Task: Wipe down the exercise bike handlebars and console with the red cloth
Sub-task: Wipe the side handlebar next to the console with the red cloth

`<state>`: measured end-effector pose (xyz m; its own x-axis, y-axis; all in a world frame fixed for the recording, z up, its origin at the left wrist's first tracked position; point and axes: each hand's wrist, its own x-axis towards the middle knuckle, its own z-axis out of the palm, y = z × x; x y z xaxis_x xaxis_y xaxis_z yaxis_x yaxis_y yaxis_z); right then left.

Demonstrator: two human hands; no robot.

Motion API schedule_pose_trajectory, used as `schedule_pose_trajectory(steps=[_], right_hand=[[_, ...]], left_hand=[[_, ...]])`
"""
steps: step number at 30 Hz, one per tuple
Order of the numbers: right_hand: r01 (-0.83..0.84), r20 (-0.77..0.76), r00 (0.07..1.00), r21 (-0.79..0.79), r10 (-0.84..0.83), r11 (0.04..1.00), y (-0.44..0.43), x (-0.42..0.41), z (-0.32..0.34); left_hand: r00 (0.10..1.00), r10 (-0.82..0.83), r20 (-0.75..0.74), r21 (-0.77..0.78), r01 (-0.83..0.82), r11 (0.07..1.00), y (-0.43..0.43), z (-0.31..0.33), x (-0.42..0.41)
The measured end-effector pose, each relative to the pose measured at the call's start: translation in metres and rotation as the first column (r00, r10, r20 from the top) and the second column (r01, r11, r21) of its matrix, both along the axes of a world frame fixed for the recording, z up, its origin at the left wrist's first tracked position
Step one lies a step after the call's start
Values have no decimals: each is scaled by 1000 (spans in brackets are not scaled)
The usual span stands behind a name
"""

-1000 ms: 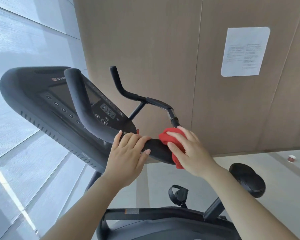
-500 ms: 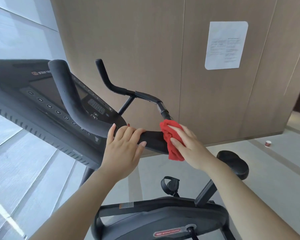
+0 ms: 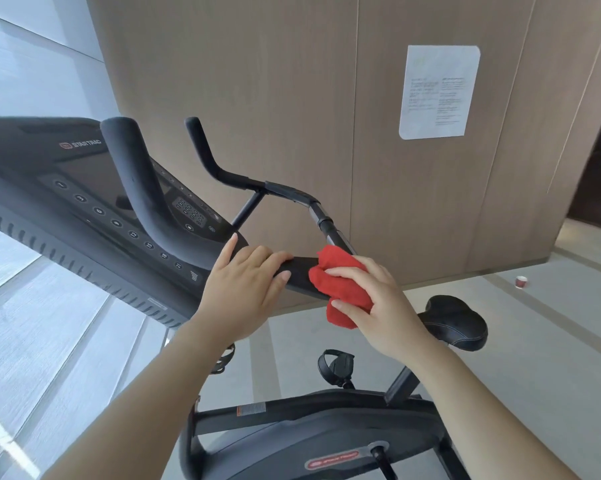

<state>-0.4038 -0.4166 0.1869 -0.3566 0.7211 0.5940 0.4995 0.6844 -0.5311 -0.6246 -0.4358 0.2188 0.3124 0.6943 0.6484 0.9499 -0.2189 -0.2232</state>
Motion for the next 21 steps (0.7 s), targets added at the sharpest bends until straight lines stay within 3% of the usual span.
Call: schedule_pose_trajectory(steps=[5,12,18,21], right_hand=[[37,-58,998,66,-33,997,-4,-14,-7],[172,30,983,236,-184,956,-4,-41,-19],[138,65,987,146,-149,980,7,-20,-15],[87,-7,996,18,-86,996,10,-9,-9]], left_hand=[[999,-3,-41,-32,2,999,5,14,-10],[997,-22,-76,17,23,1000,4,8,-16],[997,-30,-75,17,31,999,5,8,-15],[997,-17,-75,31,19,999,5,7,-15]])
